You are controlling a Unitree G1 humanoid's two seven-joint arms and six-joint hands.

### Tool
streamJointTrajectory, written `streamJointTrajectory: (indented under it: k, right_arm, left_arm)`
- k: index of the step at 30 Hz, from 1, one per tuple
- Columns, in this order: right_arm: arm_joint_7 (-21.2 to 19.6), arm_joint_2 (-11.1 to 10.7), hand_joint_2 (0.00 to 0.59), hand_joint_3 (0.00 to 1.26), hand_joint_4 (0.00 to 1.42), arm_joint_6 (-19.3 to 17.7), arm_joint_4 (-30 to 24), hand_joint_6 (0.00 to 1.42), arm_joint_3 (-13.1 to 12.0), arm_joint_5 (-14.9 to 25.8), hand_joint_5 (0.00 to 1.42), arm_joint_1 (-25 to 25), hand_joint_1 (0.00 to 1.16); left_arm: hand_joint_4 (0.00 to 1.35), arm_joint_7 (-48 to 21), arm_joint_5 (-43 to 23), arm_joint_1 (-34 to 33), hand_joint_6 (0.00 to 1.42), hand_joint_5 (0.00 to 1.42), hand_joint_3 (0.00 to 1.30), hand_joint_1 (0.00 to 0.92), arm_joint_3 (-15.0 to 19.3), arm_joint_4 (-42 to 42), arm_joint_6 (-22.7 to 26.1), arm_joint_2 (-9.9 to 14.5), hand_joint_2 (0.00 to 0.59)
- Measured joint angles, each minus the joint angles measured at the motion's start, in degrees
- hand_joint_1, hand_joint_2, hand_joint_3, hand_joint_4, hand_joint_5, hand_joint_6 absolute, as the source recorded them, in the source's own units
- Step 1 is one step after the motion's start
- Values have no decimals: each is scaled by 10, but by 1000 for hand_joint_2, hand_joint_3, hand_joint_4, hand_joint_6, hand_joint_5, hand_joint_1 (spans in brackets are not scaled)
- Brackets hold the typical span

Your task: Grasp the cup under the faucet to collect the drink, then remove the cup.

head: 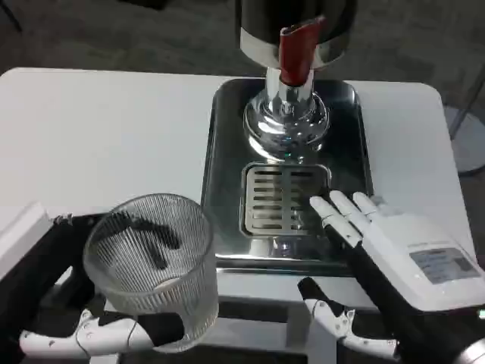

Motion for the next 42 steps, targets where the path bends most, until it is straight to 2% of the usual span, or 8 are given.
streamJointTrajectory:
  k: [12,23,31,42]
  right_arm:
    - [3,16,485,35,0,0,0,18,-5,-1,0,-1,405]
    - [10,20,485,39,0,4,1,28,-15,0,0,-5,408]
    - [10,28,479,21,0,14,1,32,-29,3,0,-5,406]
    - [14,37,476,1,0,27,1,33,-45,17,0,-5,402]
  left_arm:
    - [1123,-5,0,-10,1424,1334,948,419,-2,12,0,5,120]
    - [1123,-5,0,-17,1424,1334,948,419,-4,24,-1,5,120]
    - [1111,-4,4,-45,1424,1334,948,418,-13,38,-1,1,121]
    - [1111,36,47,-104,1424,1334,949,410,-31,81,1,-14,124]
